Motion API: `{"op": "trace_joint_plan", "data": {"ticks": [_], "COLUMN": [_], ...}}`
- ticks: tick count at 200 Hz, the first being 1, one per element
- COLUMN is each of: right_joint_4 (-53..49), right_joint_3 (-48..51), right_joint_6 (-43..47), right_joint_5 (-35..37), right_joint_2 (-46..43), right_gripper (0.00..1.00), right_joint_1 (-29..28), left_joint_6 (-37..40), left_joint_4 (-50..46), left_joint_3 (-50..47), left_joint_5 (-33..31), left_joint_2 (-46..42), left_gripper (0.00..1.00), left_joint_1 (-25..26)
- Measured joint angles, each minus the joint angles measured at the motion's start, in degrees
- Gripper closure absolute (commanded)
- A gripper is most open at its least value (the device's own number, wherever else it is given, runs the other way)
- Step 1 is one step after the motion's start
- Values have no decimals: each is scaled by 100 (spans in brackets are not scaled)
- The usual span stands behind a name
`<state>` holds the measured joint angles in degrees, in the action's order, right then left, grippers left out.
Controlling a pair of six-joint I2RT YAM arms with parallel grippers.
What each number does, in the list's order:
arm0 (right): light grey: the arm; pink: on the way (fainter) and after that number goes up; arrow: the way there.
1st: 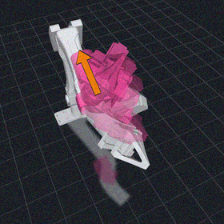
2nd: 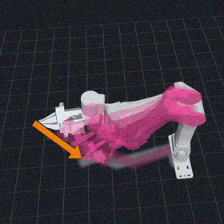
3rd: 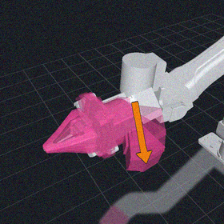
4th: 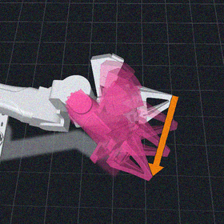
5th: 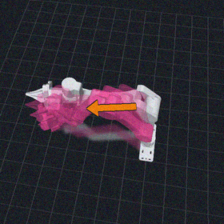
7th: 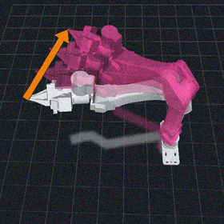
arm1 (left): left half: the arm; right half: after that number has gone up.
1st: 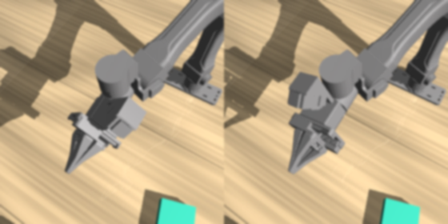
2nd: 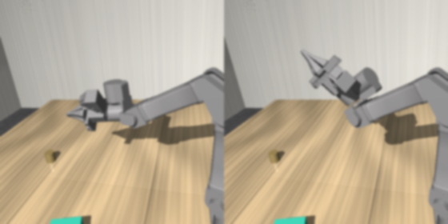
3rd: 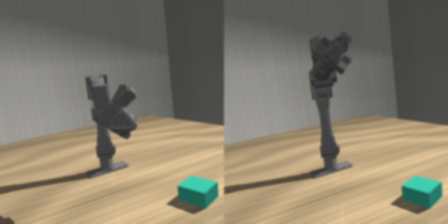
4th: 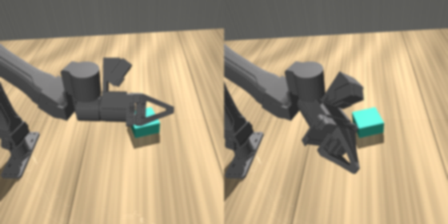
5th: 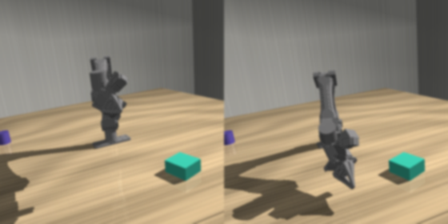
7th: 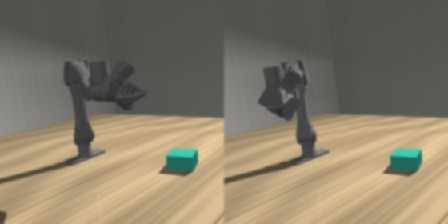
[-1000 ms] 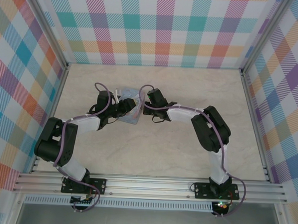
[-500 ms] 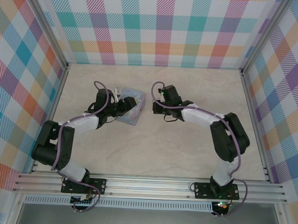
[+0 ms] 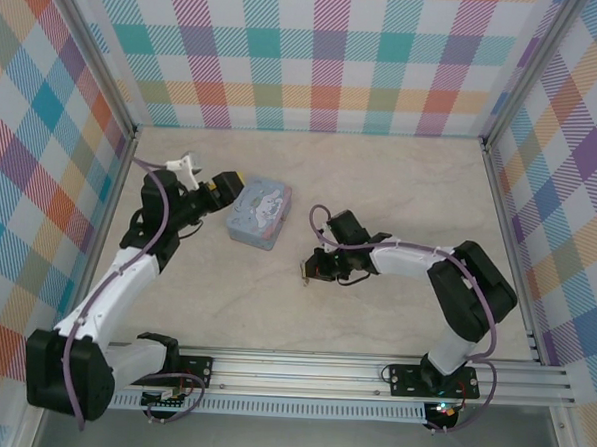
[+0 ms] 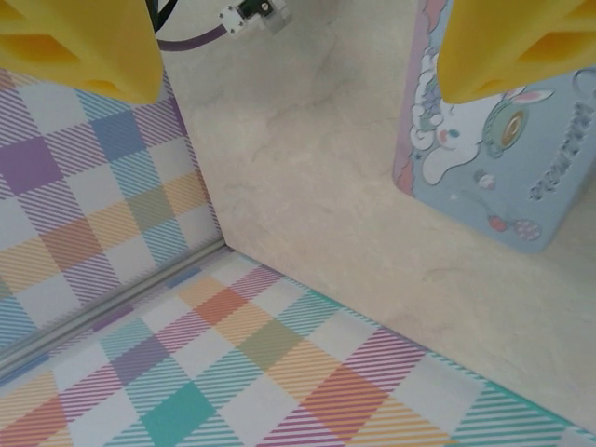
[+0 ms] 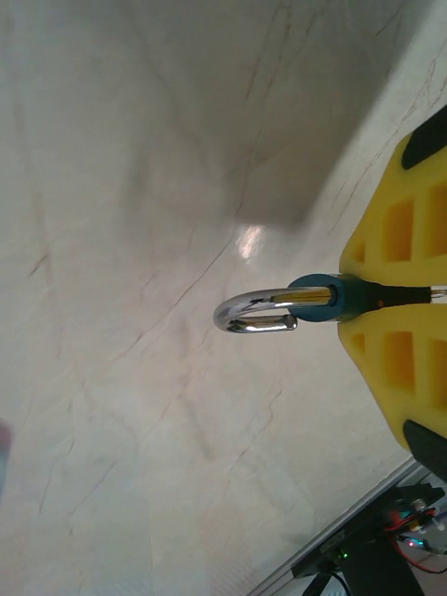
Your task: Unlock the padlock with the key
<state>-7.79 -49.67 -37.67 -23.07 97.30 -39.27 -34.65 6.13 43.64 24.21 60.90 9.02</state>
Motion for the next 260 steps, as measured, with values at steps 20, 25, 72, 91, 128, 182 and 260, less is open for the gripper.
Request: {"op": "trace_joint_plan", "data": {"ticks": [20,25,72,91,128,182,260], "right_joint_4": [20,22,-48,-229,-844,-1314,986], "right_joint_3": [63,79,129,142,98,-15,2269], "right_joint_6": [-118,-151,-188,-70,463,1895,3421], "right_joint_5": [7,11,249,481,1274,3279,3891], "right_joint_2": [87,90,55,-142,-1016,-2437,-3193], "right_gripper": [86,85,59,53,38,0,0], "right_joint_1": [2,2,7,22,111,573,2736], "left_joint_6": [0,-2,-160,-195,-181,546,1744], "left_joint_4": [-120,-168,-328,-343,-446,-761,-68], "left_joint_3": [-382,-474,-901,-903,-935,-1176,-1941], "left_joint_5": [-188,-247,-487,-535,-669,-1993,-3195], "left_joint_2": [-310,-374,-673,-737,-828,-732,31], "left_gripper": [19,18,17,17,11,5,5], "left_joint_1": [-90,-125,-446,-592,-907,-1154,-1180]}}
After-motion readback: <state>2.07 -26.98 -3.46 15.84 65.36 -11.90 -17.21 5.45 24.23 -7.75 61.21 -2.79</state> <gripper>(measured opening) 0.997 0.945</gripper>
